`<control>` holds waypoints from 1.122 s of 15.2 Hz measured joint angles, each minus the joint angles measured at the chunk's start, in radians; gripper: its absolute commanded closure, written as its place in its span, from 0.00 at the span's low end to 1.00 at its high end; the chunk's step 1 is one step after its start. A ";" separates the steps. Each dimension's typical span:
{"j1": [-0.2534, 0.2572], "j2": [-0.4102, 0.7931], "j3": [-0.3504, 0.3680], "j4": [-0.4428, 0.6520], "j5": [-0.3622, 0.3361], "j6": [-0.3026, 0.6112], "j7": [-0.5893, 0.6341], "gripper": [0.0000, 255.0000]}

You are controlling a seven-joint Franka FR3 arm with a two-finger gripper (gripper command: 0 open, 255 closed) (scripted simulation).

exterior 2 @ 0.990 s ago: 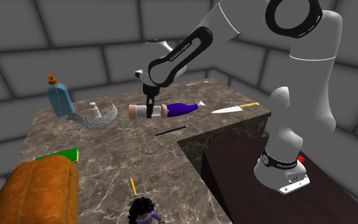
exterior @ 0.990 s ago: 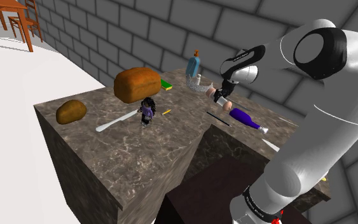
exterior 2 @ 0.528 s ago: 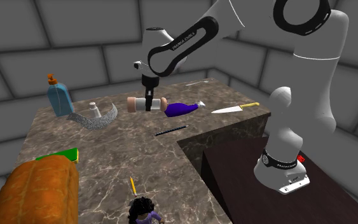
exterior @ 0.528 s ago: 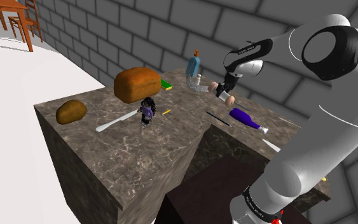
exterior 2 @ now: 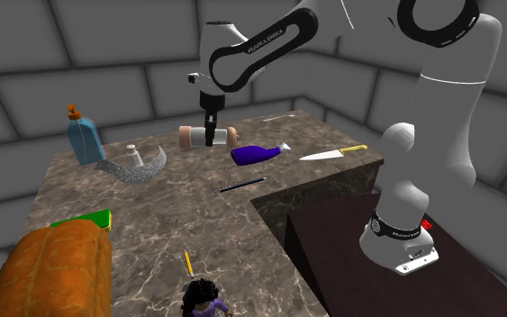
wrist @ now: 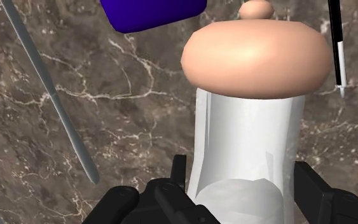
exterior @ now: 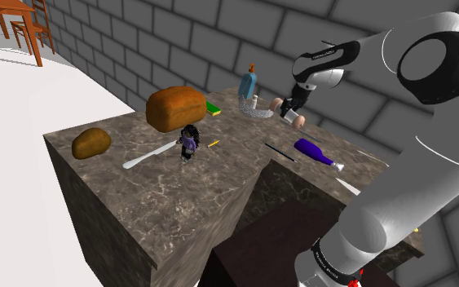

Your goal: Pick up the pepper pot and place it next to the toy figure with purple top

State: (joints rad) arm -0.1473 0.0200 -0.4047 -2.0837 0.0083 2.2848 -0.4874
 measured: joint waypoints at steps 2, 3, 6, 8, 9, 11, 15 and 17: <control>0.000 -0.006 0.000 0.022 -0.004 -0.028 0.003 1.00; 0.000 -0.010 0.000 0.030 -0.006 -0.039 0.003 1.00; 0.002 -0.026 0.001 0.058 -0.014 -0.081 0.010 1.00; 0.002 -0.034 0.002 0.076 -0.018 -0.107 0.012 1.00; 0.002 -0.036 0.002 0.085 -0.019 -0.119 0.013 1.00; 0.003 -0.044 0.003 0.105 -0.022 -0.146 0.015 1.00; 0.004 -0.055 0.004 0.148 -0.027 -0.199 0.018 1.00; 0.003 -0.056 0.003 0.172 -0.027 -0.223 0.016 1.00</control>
State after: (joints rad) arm -0.1443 -0.0356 -0.4016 -1.9117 -0.0187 2.0615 -0.4710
